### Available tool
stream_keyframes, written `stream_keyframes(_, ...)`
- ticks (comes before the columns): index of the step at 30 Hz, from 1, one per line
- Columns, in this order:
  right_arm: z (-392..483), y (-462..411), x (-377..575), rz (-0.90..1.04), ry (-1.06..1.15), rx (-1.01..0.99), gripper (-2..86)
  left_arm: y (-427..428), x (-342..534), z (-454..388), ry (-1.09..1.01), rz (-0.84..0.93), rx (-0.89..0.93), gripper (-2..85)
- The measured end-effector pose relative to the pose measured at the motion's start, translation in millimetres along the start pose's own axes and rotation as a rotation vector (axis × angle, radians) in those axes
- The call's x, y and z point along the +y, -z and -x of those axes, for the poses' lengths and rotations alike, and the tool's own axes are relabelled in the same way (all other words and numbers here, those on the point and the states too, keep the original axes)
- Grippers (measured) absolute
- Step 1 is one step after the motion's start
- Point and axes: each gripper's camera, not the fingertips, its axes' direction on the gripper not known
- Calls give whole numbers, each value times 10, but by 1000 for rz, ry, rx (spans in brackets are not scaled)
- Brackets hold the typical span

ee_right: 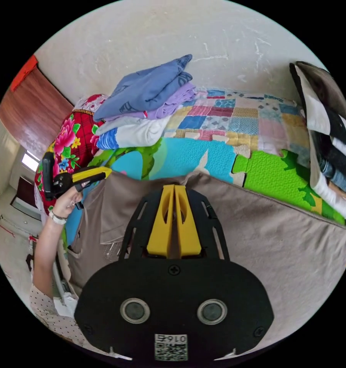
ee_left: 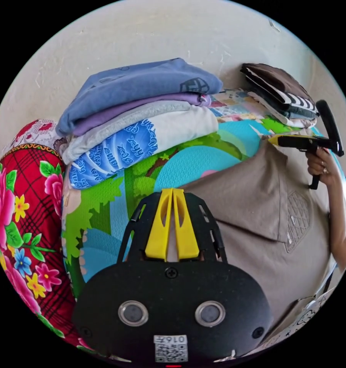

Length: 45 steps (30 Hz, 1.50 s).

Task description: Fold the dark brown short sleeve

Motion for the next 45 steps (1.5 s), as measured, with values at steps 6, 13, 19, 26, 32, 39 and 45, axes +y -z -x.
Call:
stream_keyframes(6, -298, 284, 371, -158, -196, -154, 0, 201, 47, -171, 116, -89, 8, -10)
stream_keyframes(13, 388, -51, 685, 64, 0, -104, -1, 278, 214, -1363, -207, 19, 292, -10)
stream_keyframes(19, 498, -310, 1115, 157, -22, -46, -2, 566, 458, -1619, -166, 23, 77, -10)
stream_keyframes(26, 717, -179, 1792, 128, 39, -29, -2, 1306, 1341, -1389, -14, 22, 207, -10)
stream_keyframes(32, 1429, 551, 2633, -131, 122, 264, -3, 1692, 2553, -2293, -103, 15, 380, -10)
stream_keyframes(39, 2144, 2697, 5180, -1066, 210, 331, -2, 1894, 2921, -4048, -368, -126, 369, -10)
stream_keyframes(45, 1981, 3707, 6803, -1174, 303, 348, 2, 1904, 2719, -5525, -585, -241, 506, -10)
